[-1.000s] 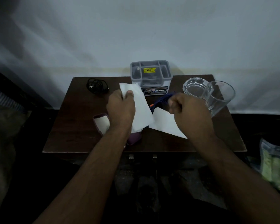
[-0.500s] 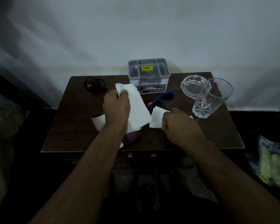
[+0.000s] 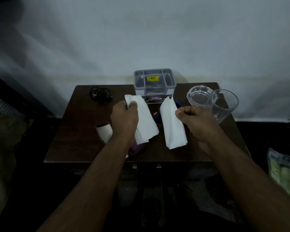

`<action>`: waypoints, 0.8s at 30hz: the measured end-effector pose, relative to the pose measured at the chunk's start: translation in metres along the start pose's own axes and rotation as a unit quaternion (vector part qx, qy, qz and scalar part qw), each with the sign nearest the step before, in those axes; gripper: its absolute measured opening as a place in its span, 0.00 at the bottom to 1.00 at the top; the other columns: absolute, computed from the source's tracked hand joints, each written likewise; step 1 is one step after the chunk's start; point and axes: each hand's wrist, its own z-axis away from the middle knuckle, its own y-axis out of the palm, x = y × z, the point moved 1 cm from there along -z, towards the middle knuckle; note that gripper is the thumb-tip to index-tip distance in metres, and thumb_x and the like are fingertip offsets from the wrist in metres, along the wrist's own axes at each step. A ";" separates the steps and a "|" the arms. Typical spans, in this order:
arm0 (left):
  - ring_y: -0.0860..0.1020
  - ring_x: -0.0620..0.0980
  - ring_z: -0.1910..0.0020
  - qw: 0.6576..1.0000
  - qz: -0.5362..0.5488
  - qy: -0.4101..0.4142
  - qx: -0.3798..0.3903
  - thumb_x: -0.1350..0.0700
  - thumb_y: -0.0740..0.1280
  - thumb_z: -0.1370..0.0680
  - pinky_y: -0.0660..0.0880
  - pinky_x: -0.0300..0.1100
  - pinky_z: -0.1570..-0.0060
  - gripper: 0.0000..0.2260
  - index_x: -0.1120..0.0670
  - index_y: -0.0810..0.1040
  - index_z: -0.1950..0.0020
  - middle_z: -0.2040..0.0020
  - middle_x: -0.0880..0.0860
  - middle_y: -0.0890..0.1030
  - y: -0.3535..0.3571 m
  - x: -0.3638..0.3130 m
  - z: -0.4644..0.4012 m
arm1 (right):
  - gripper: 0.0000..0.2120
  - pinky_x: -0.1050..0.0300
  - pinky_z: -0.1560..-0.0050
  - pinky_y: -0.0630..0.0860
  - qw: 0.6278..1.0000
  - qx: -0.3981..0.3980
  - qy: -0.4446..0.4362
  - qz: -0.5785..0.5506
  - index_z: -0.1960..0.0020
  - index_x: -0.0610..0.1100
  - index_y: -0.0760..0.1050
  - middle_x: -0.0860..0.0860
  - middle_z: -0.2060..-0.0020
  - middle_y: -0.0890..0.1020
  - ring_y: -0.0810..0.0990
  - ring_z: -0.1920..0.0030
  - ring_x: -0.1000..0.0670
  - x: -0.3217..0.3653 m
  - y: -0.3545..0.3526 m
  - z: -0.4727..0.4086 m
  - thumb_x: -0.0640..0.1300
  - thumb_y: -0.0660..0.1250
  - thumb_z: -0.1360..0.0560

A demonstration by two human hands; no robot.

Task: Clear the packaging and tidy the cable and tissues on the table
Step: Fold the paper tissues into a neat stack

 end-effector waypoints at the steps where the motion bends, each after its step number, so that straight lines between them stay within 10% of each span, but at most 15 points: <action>1: 0.83 0.56 0.49 1.000 -0.008 0.003 0.002 0.53 0.65 0.17 0.81 0.60 0.43 0.08 0.51 0.78 0.56 0.52 0.54 0.83 0.001 -0.001 0.001 | 0.02 0.61 0.57 0.77 1.000 -0.009 -0.013 -0.001 0.48 0.46 0.81 0.53 0.54 0.84 0.82 0.54 0.56 0.001 0.000 0.000 0.42 0.71 0.21; 19: 0.81 0.58 0.50 0.997 0.025 -0.013 0.077 0.58 0.61 0.15 0.80 0.51 0.51 0.09 0.60 0.79 0.50 0.53 0.58 0.83 0.022 0.004 0.016 | 0.07 0.72 0.52 0.73 0.941 -0.034 -0.269 0.203 0.44 0.44 0.82 0.54 0.52 0.85 0.82 0.53 0.59 0.013 0.035 0.019 0.42 0.68 0.20; 24: 0.85 0.51 0.63 0.982 0.121 -0.057 0.134 0.67 0.61 0.20 0.81 0.42 0.67 0.11 0.59 0.83 0.52 0.61 0.57 0.86 0.021 0.007 0.018 | 0.11 0.52 0.46 0.77 0.916 0.047 -0.303 0.259 0.43 0.42 0.80 0.49 0.50 0.84 0.82 0.49 0.50 0.013 0.054 0.029 0.47 0.62 0.16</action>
